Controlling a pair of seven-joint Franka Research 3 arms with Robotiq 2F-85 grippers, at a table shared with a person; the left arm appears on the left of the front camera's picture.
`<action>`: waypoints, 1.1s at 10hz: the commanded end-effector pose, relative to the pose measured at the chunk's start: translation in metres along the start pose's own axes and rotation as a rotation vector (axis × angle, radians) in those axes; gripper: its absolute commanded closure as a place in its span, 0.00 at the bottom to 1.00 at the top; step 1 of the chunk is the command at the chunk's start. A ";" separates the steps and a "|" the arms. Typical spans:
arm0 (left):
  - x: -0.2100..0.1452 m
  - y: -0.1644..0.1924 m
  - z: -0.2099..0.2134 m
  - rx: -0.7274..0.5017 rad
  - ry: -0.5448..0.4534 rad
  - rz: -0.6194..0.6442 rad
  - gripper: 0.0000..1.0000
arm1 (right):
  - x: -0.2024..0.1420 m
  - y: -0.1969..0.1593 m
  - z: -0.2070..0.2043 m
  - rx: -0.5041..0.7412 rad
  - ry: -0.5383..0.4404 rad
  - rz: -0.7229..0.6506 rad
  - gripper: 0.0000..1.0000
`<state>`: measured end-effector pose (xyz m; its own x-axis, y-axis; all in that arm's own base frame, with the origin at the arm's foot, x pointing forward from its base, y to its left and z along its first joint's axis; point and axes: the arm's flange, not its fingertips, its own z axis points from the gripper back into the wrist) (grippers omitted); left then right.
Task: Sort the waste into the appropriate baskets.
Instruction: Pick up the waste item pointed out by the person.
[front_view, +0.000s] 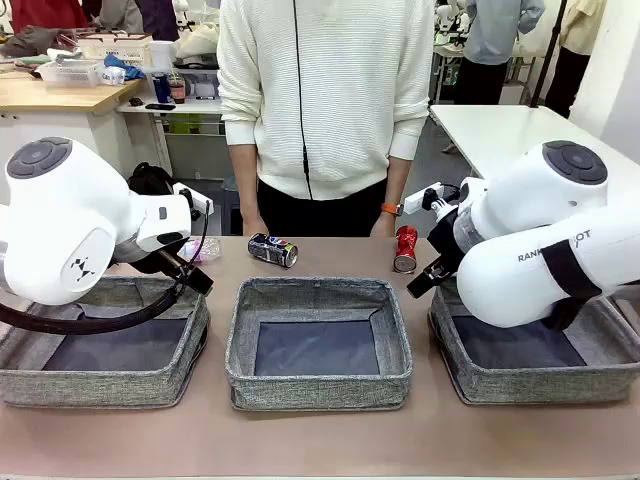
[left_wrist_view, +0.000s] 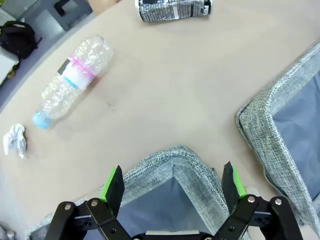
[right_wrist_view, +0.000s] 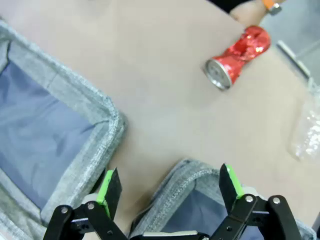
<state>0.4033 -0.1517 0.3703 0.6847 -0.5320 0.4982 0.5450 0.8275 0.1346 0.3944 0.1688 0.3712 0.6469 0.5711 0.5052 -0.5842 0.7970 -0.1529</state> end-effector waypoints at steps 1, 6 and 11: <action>0.000 0.000 0.000 0.000 0.000 0.000 0.00 | 0.000 0.000 0.000 0.000 0.000 0.000 0.00; 0.000 0.000 0.000 0.000 0.000 0.000 0.00 | 0.000 0.000 0.000 0.000 0.000 0.000 0.00; 0.000 0.000 0.000 0.000 0.000 0.000 0.00 | 0.000 0.000 0.000 0.000 0.000 0.001 0.00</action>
<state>0.4031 -0.1520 0.3702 0.6846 -0.5321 0.4982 0.5452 0.8274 0.1345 0.3944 0.1689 0.3712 0.6466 0.5717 0.5050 -0.5845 0.7967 -0.1535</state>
